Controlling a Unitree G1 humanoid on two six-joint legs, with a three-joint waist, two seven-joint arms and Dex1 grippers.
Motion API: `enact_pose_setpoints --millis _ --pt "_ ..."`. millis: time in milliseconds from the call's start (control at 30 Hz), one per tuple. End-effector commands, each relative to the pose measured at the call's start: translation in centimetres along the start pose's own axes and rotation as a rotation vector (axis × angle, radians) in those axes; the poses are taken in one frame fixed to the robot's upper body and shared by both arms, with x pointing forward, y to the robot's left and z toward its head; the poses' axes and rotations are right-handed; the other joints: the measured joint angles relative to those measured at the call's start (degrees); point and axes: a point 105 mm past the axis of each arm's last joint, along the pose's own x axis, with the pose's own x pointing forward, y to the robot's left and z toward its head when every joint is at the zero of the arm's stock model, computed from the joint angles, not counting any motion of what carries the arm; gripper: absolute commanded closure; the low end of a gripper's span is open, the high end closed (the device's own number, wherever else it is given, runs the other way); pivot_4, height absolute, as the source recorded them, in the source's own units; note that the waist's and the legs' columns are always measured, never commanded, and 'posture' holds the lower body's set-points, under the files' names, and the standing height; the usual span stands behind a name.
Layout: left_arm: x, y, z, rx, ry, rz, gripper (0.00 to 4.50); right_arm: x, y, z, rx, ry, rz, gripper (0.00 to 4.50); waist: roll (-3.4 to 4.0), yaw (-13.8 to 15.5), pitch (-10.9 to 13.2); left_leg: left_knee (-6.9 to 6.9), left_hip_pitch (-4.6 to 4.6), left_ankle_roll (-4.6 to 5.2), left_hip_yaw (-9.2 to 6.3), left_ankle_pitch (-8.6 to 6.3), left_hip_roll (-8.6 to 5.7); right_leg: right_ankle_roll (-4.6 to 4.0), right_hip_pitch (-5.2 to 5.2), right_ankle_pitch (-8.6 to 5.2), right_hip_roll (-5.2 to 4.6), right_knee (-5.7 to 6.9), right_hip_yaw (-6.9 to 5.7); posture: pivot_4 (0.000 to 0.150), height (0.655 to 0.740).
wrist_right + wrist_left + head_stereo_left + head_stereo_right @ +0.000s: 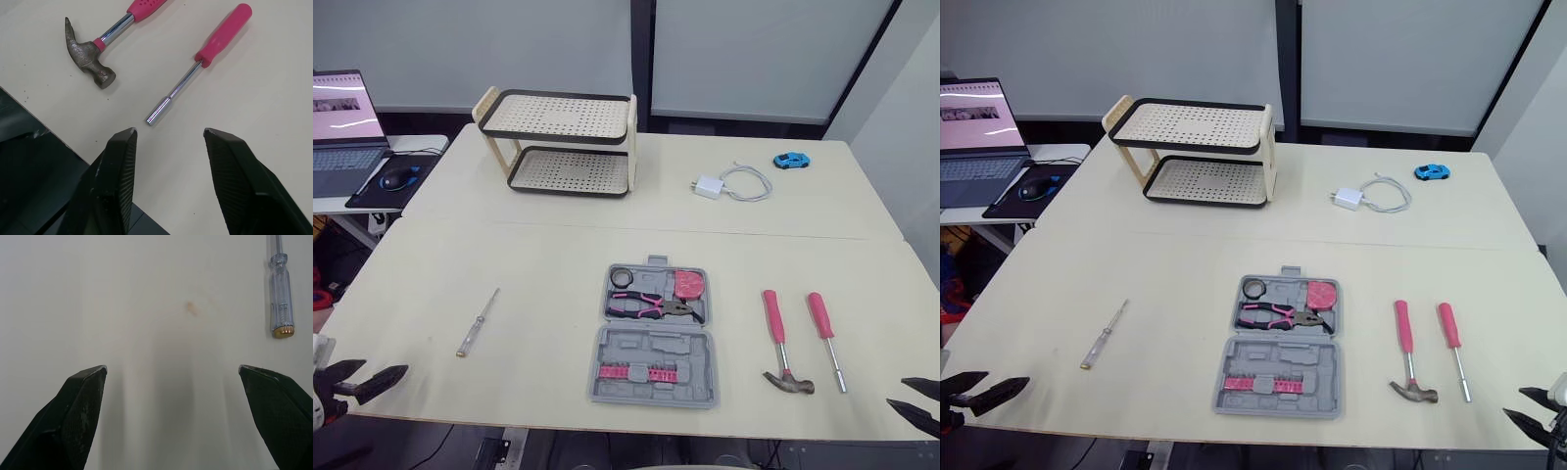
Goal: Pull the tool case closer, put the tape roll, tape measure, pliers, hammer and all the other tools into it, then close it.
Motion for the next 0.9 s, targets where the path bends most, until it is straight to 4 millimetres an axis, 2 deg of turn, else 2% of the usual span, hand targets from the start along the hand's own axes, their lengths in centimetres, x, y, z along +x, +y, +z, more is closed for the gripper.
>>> enact_pose_setpoints --millis 33,167,267,400,433,567,600,767,900 --pt "-0.5 0.0 0.7 0.006 -0.046 0.005 0.00 -0.3 -0.5 0.6 -0.021 -0.019 -0.010 1.30 0.00 0.00 0.00 -0.01 0.00 0.00 0.00 0.00 0.00 -0.03 0.00 0.02 0.00 0.00 0.00 0.150 0.7350" --pt "-0.4 -0.6 0.8 0.015 -0.053 -0.010 0.00 -0.3 -0.7 0.6 -0.038 -0.017 -0.011 0.14 -0.02 0.01 -0.01 -0.06 0.00 -0.01 0.00 0.00 0.00 -0.05 0.00 0.01 -0.01 -0.02 -0.01 0.150 0.7350" --pt "-0.5 -1.0 0.7 0.022 -0.052 -0.014 0.00 0.0 -0.9 1.9 -0.092 -0.051 0.008 0.06 -0.01 0.00 0.00 -0.06 0.00 -0.01 0.01 0.00 0.00 -0.04 0.00 -0.01 -0.01 -0.02 0.00 0.150 0.7350" --pt "-0.6 -1.6 0.5 0.027 -0.051 -0.018 0.00 1.8 -0.4 8.3 -0.278 -0.221 0.084 0.06 0.02 -1.03 0.05 -0.07 0.05 -0.01 0.09 0.00 0.04 -0.14 0.01 -0.11 -0.01 -0.02 0.06 0.150 0.7350" --pt "-0.6 -1.7 0.5 0.027 -0.052 -0.020 0.00 2.4 0.2 10.1 -0.322 -0.261 0.134 0.06 0.04 -1.08 0.07 -0.07 0.08 -0.01 0.08 0.00 0.04 -0.22 0.00 -0.13 0.00 -0.02 0.07 0.150 0.7350" --pt "-0.8 -2.3 0.4 0.023 -0.056 -0.022 0.00 3.6 2.9 15.1 -0.420 -0.370 0.314 0.06 0.04 -1.13 0.16 -0.08 0.04 -0.01 0.05 0.00 0.04 -0.03 -0.04 0.08 0.00 -0.02 0.06 0.150 0.7350" --pt "-0.8 -2.5 0.4 0.023 -0.056 -0.023 0.00 3.9 3.7 16.2 -0.433 -0.391 0.364 0.06 0.04 -1.09 0.19 -0.10 0.02 -0.01 0.04 0.00 0.04 -0.24 -0.03 0.19 -0.01 -0.05 0.06 0.150 0.7350" --pt "-1.0 -3.8 0.6 0.026 -0.078 -0.038 0.00 5.2 6.9 20.8 -0.471 -0.489 0.564 0.06 -0.13 -0.97 0.34 -0.35 -0.09 -0.03 0.02 -0.01 0.01 -0.28 -0.18 0.15 -0.06 -0.16 0.02 0.150 0.7350" --pt "-0.6 -5.4 1.7 0.038 -0.122 -0.071 0.00 6.2 7.6 22.6 -0.494 -0.519 0.600 0.06 -0.15 -0.03 0.39 -0.57 -0.12 -0.05 -0.05 -0.02 0.00 -0.34 -0.29 0.11 -0.09 -0.22 -0.08 0.150 0.7350"
